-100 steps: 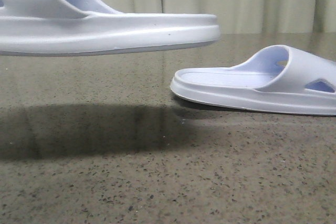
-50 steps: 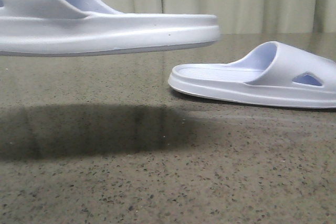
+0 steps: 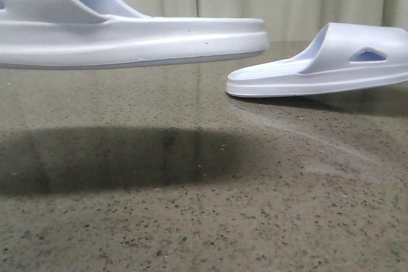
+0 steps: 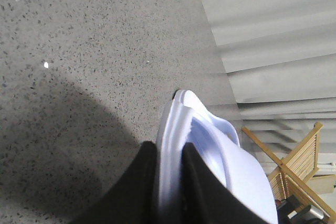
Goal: Insert blue slippers together front up
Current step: 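Lift the slipper held by the right gripper off the table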
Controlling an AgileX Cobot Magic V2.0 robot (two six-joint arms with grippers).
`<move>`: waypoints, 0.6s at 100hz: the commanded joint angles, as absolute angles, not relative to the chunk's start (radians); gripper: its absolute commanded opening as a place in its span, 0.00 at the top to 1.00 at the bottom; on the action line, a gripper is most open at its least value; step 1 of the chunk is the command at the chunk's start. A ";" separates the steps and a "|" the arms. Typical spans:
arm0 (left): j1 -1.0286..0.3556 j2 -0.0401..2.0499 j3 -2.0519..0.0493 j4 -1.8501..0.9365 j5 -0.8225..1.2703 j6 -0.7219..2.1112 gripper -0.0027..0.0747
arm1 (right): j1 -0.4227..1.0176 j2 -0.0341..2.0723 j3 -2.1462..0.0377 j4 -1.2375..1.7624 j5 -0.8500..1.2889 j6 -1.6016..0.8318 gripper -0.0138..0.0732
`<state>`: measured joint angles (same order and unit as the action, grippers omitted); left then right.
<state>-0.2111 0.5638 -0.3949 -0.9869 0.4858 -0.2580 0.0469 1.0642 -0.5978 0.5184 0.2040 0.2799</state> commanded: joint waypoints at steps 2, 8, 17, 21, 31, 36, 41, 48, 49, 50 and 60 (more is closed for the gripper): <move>-0.219 0.565 -0.435 -1.026 0.454 -0.256 0.94 | 0.041 0.995 -0.654 0.526 0.153 0.282 0.96; -0.219 0.565 -0.435 -1.026 0.454 -0.256 0.94 | 0.041 0.954 -0.674 0.526 0.167 0.282 0.96; -0.219 0.565 -0.435 -1.026 0.454 -0.256 0.94 | 0.041 0.900 -0.710 0.526 0.221 0.282 0.96; -0.219 0.565 -0.435 -1.026 0.454 -0.256 0.94 | 0.041 0.881 -0.725 0.526 0.257 0.282 0.96; -0.219 0.565 -0.435 -1.026 0.454 -0.256 0.94 | 0.041 0.825 -0.762 0.528 0.333 0.282 0.96; -0.219 0.565 -0.435 -1.026 0.454 -0.256 0.94 | 0.041 0.799 -0.774 0.530 0.360 0.282 0.96; -0.219 0.565 -0.435 -1.026 0.454 -0.256 0.94 | 0.041 0.770 -0.782 0.534 0.383 0.282 0.96; -0.219 0.565 -0.435 -1.026 0.454 -0.256 0.94 | 0.041 0.729 -0.790 0.542 0.412 0.282 0.96; -0.219 0.565 -0.435 -1.026 0.454 -0.256 0.94 | 0.041 0.725 -0.790 0.542 0.419 0.282 0.96; -0.219 0.565 -0.435 -1.026 0.454 -0.256 0.94 | 0.041 0.717 -0.790 0.542 0.423 0.282 0.96; -0.219 0.565 -0.435 -1.028 0.454 -0.256 0.94 | 0.043 0.665 -0.790 0.548 0.488 0.282 0.96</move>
